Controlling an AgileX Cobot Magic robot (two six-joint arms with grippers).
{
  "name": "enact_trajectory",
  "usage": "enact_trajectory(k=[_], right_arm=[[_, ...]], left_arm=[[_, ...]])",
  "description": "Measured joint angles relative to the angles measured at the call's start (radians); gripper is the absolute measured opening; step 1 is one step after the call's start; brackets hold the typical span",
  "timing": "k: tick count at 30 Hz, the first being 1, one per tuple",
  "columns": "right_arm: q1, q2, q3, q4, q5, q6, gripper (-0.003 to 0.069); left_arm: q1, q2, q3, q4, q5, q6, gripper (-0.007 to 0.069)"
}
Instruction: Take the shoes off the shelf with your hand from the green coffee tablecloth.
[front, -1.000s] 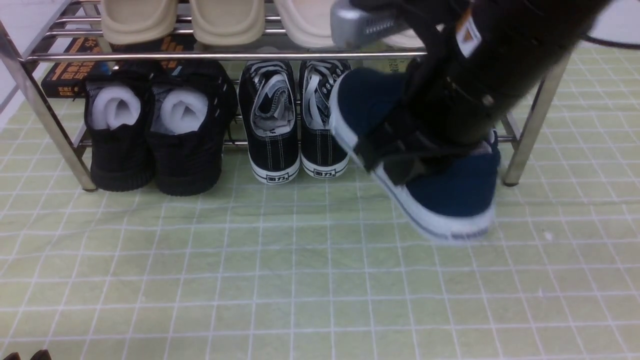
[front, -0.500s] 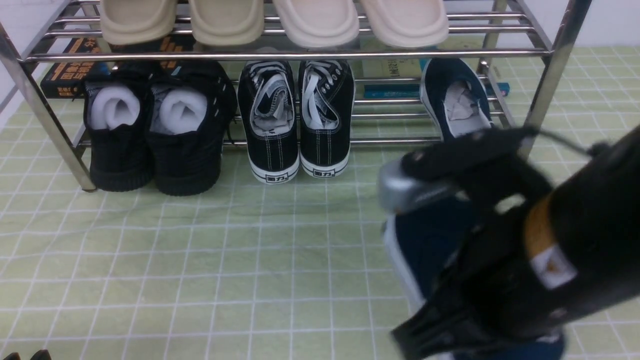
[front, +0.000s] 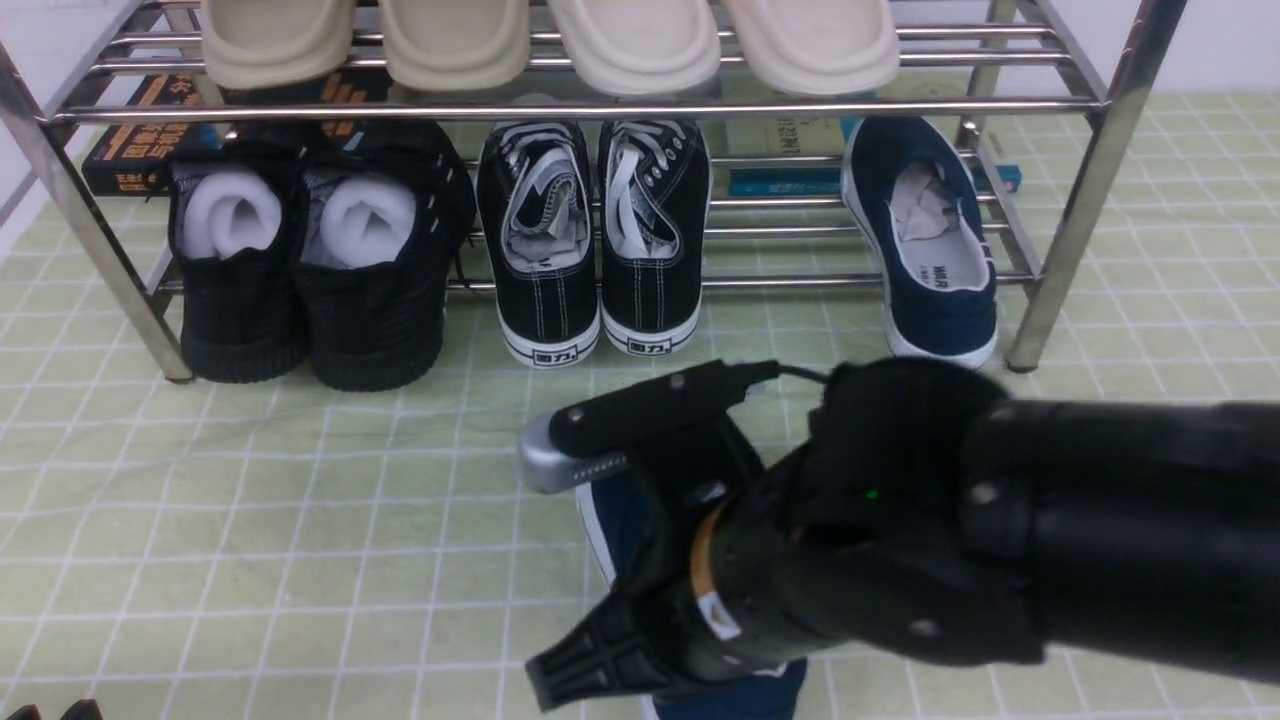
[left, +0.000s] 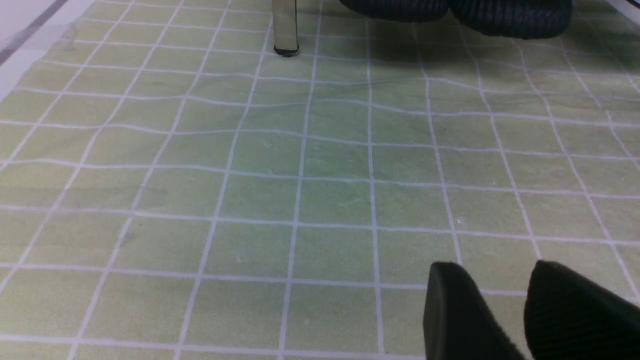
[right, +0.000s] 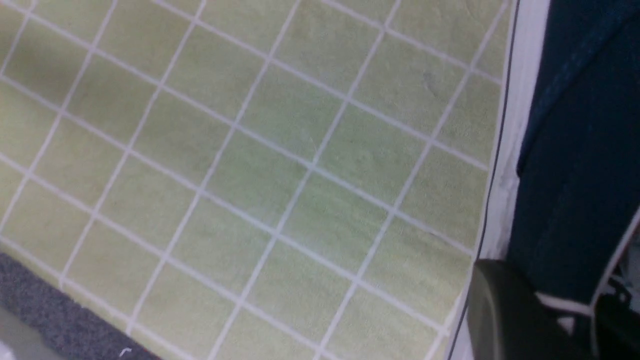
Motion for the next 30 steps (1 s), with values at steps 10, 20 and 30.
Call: enact_trajectory(k=[10, 20, 30], right_arm=[[0.001, 0.019, 0.0, -0.201, 0.002, 0.189, 0.0043], [0.001, 0.06, 0.005, -0.248, 0.037, 0.266, 0.0046], [0.0, 0.147, 0.005, -0.359, 0.012, 0.331, 0.0048]], left_arm=[[0.0, 0.0, 0.0, 0.0, 0.0, 0.0, 0.0242], [0.0, 0.0, 0.0, 0.0, 0.0, 0.0, 0.0242], [0.0, 0.0, 0.0, 0.0, 0.0, 0.0, 0.0242]])
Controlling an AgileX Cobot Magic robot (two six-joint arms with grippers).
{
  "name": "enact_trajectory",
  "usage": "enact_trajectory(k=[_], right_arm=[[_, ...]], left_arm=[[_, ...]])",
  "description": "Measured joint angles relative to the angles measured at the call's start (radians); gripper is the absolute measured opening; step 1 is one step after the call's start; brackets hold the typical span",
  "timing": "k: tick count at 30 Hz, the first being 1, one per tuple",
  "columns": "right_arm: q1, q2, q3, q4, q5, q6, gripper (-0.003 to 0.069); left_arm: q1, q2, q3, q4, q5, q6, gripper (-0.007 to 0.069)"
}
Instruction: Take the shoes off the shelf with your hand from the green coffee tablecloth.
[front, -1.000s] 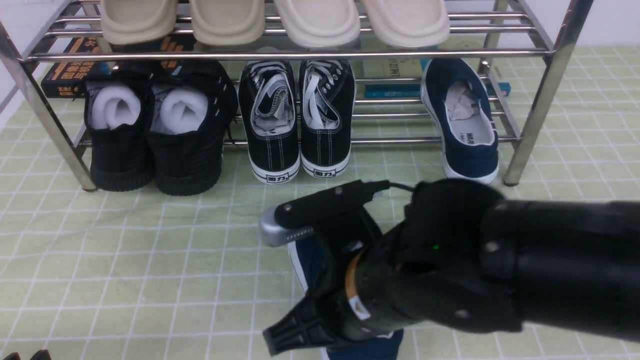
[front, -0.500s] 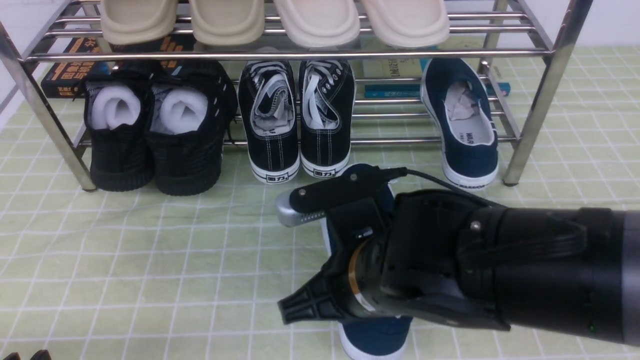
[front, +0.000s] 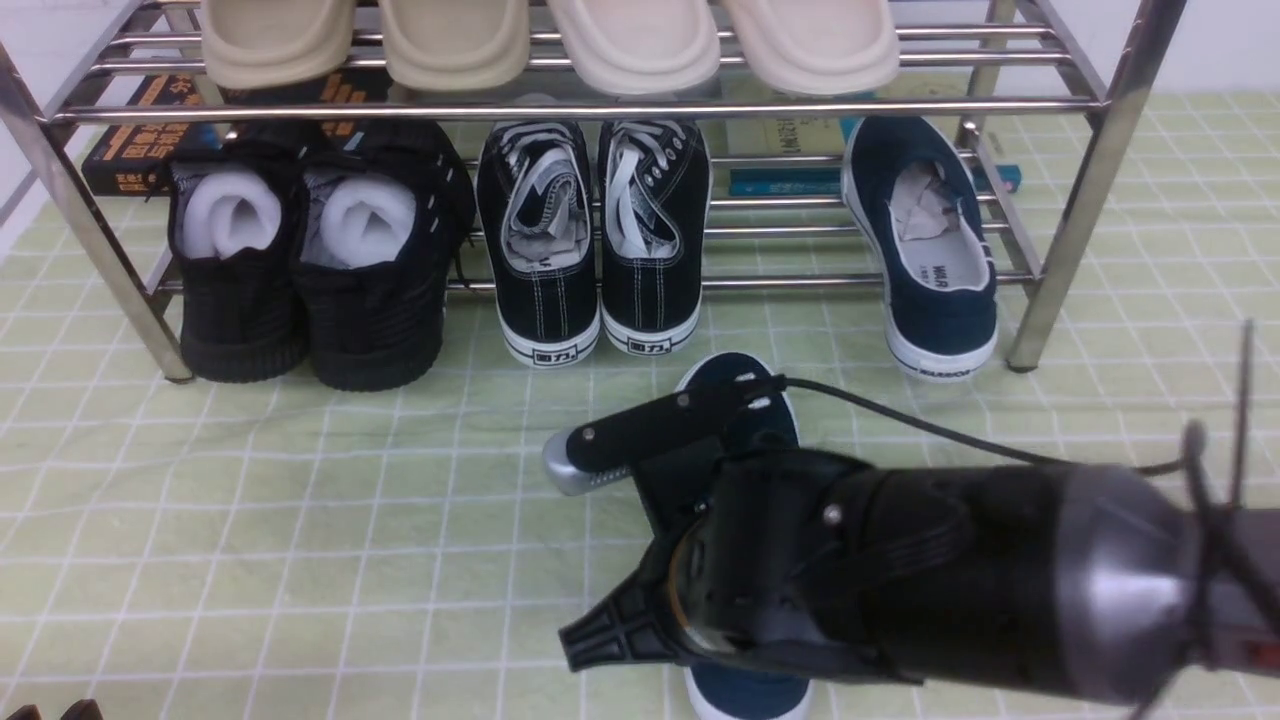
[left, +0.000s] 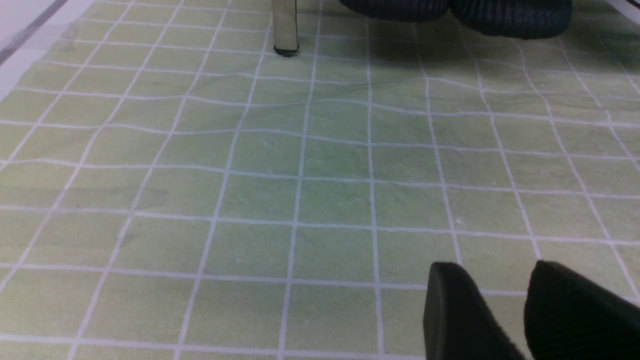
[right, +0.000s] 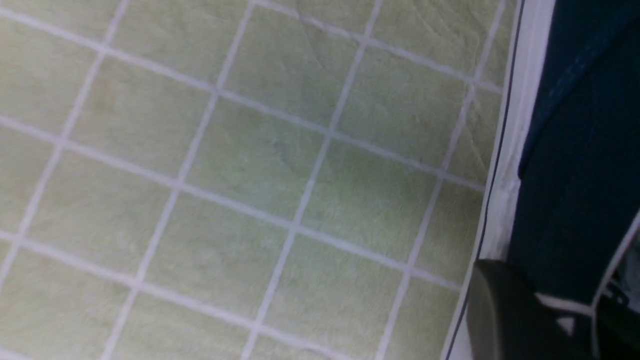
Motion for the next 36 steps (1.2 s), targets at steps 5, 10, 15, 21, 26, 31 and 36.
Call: enact_trajectory(k=[5, 10, 15, 21, 26, 31, 36], right_arm=[[-0.021, 0.011, 0.0, -0.014, -0.015, 0.014, 0.0048], [-0.045, 0.011, 0.0, -0.006, -0.019, 0.015, 0.0054], [-0.048, 0.011, 0.0, 0.009, -0.02, 0.017, 0.0106], [-0.048, 0.01, 0.0, 0.043, -0.022, 0.017, 0.0275], [-0.048, 0.002, -0.025, 0.184, 0.041, -0.063, 0.0378], [-0.048, -0.061, -0.138, 0.261, 0.204, -0.262, 0.0353], [-0.048, -0.128, -0.256, 0.244, 0.365, -0.448, 0.0291]], left_arm=[[0.0, 0.0, 0.0, 0.0, 0.0, 0.0, 0.0242], [0.0, 0.0, 0.0, 0.0, 0.0, 0.0, 0.0242], [0.0, 0.0, 0.0, 0.0, 0.0, 0.0, 0.0242], [0.0, 0.0, 0.0, 0.0, 0.0, 0.0, 0.0242], [0.0, 0.0, 0.0, 0.0, 0.0, 0.0, 0.0242], [0.0, 0.0, 0.0, 0.0, 0.0, 0.0, 0.0242], [0.0, 0.0, 0.0, 0.0, 0.0, 0.0, 0.0242]])
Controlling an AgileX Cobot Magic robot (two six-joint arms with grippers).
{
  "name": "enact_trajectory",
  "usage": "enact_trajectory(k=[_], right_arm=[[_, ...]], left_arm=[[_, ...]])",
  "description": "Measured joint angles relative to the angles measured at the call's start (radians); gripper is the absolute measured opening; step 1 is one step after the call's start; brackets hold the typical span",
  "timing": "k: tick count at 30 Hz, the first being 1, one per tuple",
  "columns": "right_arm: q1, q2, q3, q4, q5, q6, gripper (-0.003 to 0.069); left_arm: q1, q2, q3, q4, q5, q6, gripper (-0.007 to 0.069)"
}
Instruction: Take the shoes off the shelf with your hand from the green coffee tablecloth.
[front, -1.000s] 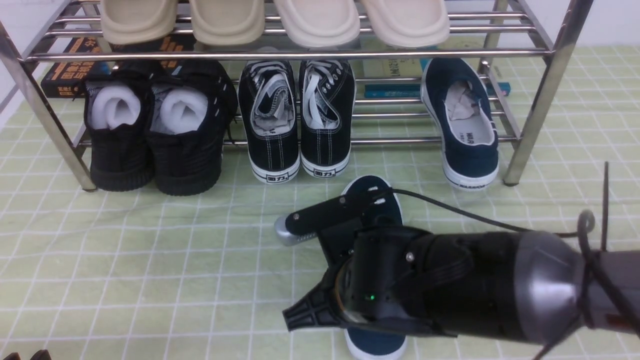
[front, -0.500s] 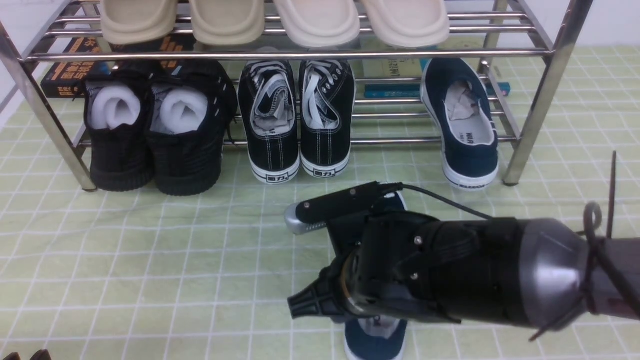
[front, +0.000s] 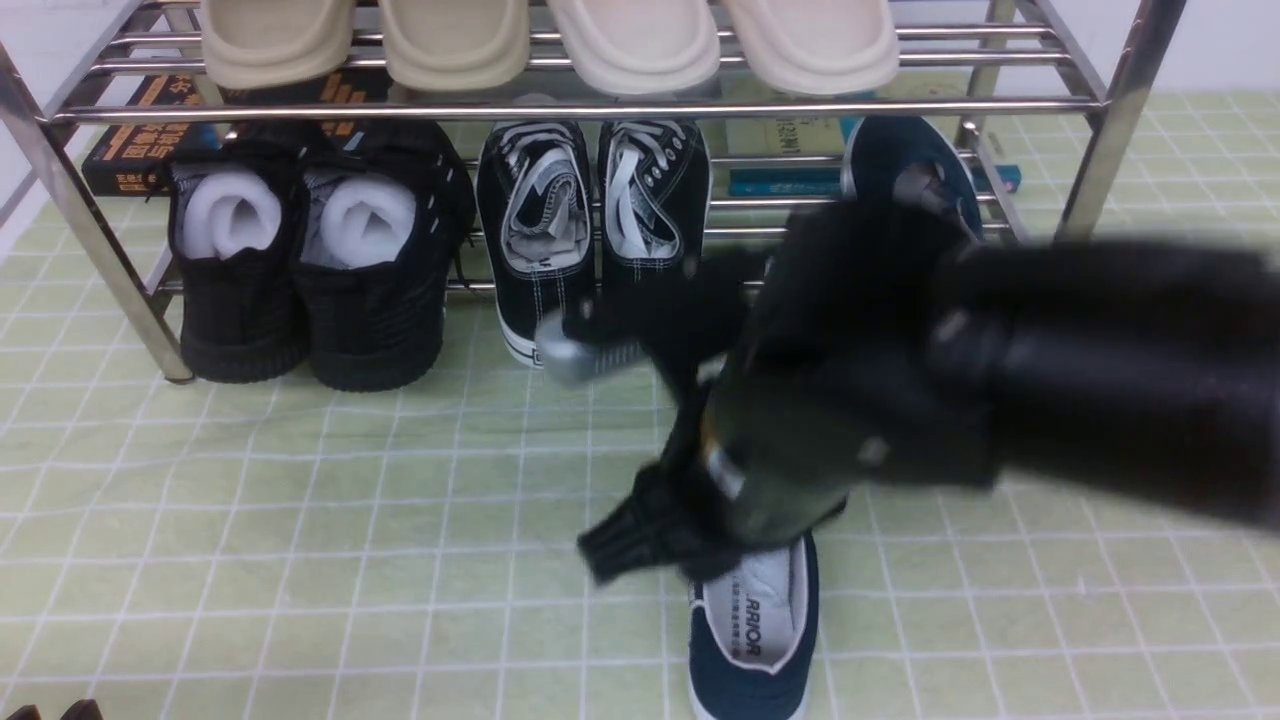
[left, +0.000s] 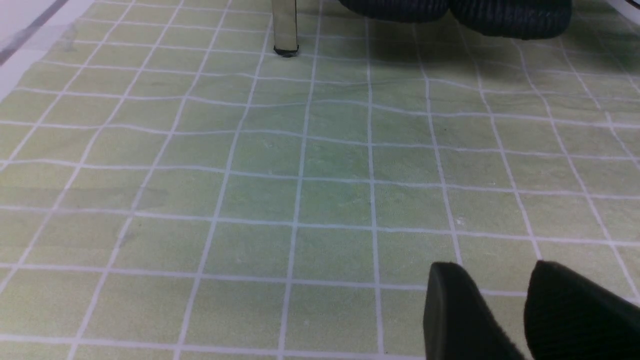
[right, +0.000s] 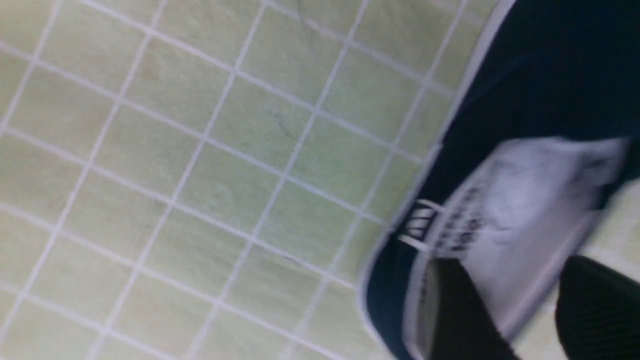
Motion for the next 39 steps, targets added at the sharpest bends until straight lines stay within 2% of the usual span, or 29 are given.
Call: enact_trajectory(k=[2, 4, 7, 11, 14, 15, 16, 22, 27, 35, 39], right_arm=[[0.0, -0.03, -0.065, -0.066, 0.118, -0.121, 0.0237], [-0.013, -0.042, -0.095, -0.125, 0.157, -0.169, 0.0207], [-0.052, -0.043, -0.107, -0.164, 0.167, -0.185, 0.0189], [-0.193, -0.034, -0.108, -0.16, 0.169, -0.188, 0.0183], [-0.323, -0.012, -0.108, -0.109, 0.102, -0.163, 0.0195], [-0.331, -0.01, -0.108, -0.105, 0.094, -0.163, 0.0195], [-0.401, 0.012, -0.108, -0.07, 0.022, -0.154, 0.0213], [-0.538, 0.088, -0.108, -0.018, -0.211, -0.149, 0.0307], [-0.588, 0.166, -0.108, -0.021, -0.338, -0.148, 0.0336], [-0.598, 0.265, -0.108, -0.053, -0.446, -0.148, 0.0334], [-0.598, 0.284, -0.108, -0.072, -0.457, -0.148, 0.0269]], left_arm=[[0.0, 0.0, 0.0, 0.0, 0.0, 0.0, 0.0242], [0.0, 0.0, 0.0, 0.0, 0.0, 0.0, 0.0242], [0.0, 0.0, 0.0, 0.0, 0.0, 0.0, 0.0242], [0.0, 0.0, 0.0, 0.0, 0.0, 0.0, 0.0242], [0.0, 0.0, 0.0, 0.0, 0.0, 0.0, 0.0242], [0.0, 0.0, 0.0, 0.0, 0.0, 0.0, 0.0242], [0.0, 0.0, 0.0, 0.0, 0.0, 0.0, 0.0242], [0.0, 0.0, 0.0, 0.0, 0.0, 0.0, 0.0242], [0.0, 0.0, 0.0, 0.0, 0.0, 0.0, 0.0242], [0.0, 0.0, 0.0, 0.0, 0.0, 0.0, 0.0242], [0.0, 0.0, 0.0, 0.0, 0.0, 0.0, 0.0242]])
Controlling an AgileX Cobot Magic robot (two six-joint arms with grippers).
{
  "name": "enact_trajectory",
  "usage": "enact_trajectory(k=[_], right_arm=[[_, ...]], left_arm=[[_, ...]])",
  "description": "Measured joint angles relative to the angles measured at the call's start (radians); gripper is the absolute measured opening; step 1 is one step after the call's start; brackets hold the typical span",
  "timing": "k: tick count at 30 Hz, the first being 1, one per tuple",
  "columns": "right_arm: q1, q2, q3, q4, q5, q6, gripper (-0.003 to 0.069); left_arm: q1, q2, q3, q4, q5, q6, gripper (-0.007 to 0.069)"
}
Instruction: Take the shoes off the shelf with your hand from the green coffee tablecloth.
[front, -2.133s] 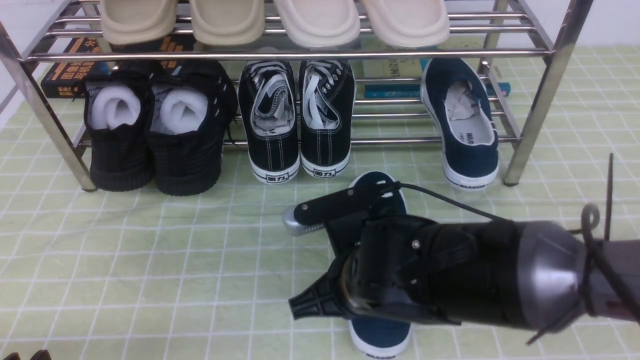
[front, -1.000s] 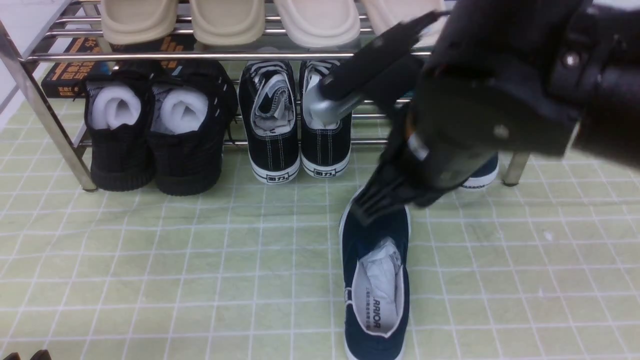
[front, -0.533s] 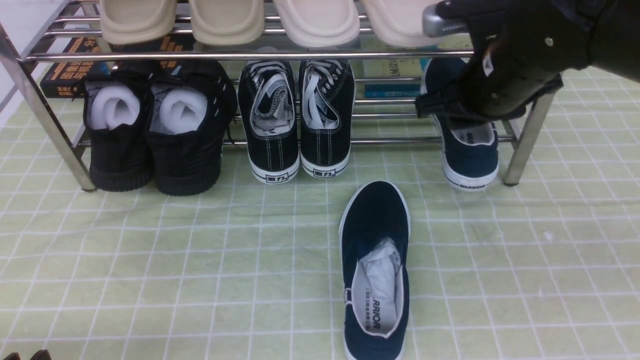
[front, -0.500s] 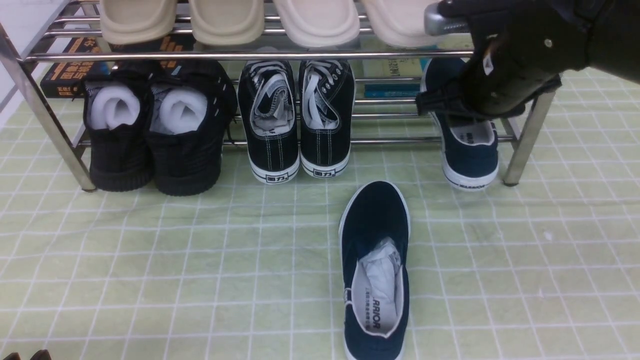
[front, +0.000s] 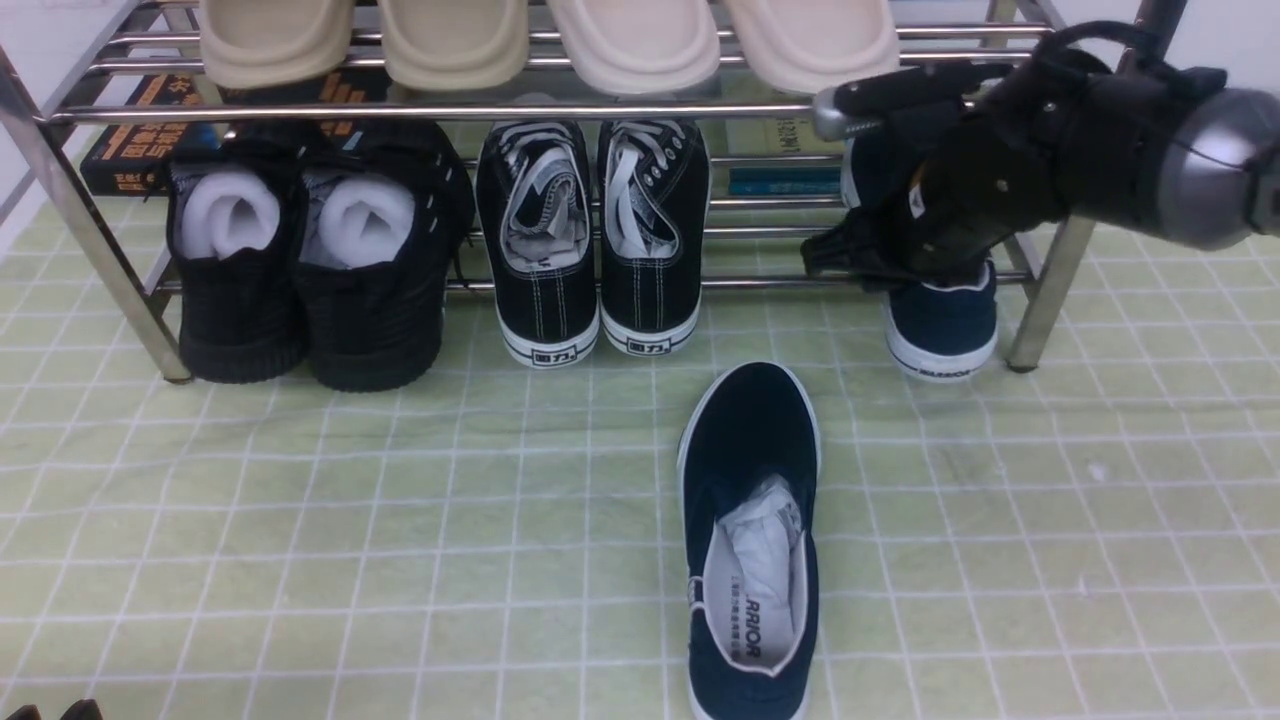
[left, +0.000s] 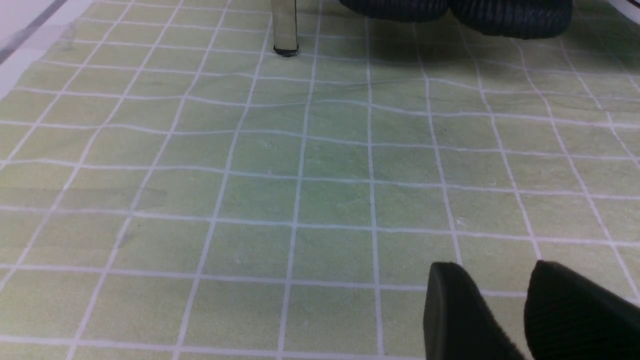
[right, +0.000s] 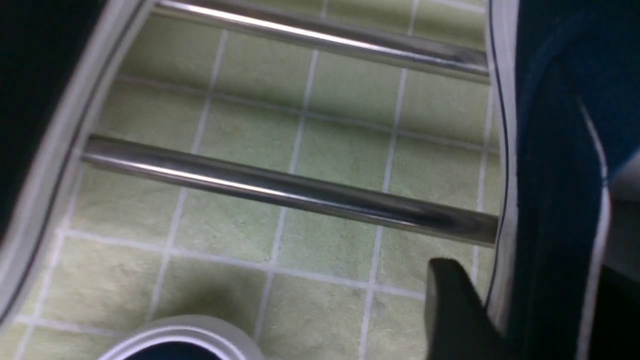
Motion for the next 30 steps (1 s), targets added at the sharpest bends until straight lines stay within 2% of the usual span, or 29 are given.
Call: enact_trajectory(k=[2, 5, 7, 14, 16, 20, 25, 30], right_arm=[[0.0, -0.006, 0.0, 0.0, 0.0, 0.0, 0.0208], [0.0, -0.043, 0.0, 0.017, 0.027, 0.0, 0.005], [0.0, -0.078, 0.0, 0.052, 0.076, 0.0, 0.0022], [0.0, -0.256, 0.0, 0.222, 0.331, -0.04, 0.0022], [0.0, -0.33, 0.0, 0.272, 0.475, -0.098, 0.0022], [0.0, -0.402, 0.0, 0.327, 0.649, -0.164, 0.0022], [0.01, -0.44, 0.049, 0.361, 0.657, -0.181, 0.0022], [0.102, -0.456, 0.216, 0.358, 0.635, -0.143, 0.0022]], left_arm=[[0.0, 0.0, 0.0, 0.0, 0.0, 0.0, 0.0242], [0.0, 0.0, 0.0, 0.0, 0.0, 0.0, 0.0242], [0.0, 0.0, 0.0, 0.0, 0.0, 0.0, 0.0242], [0.0, 0.0, 0.0, 0.0, 0.0, 0.0, 0.0242], [0.0, 0.0, 0.0, 0.0, 0.0, 0.0, 0.0242], [0.0, 0.0, 0.0, 0.0, 0.0, 0.0, 0.0242], [0.0, 0.0, 0.0, 0.0, 0.0, 0.0, 0.0242], [0.0, 0.0, 0.0, 0.0, 0.0, 0.0, 0.0242]])
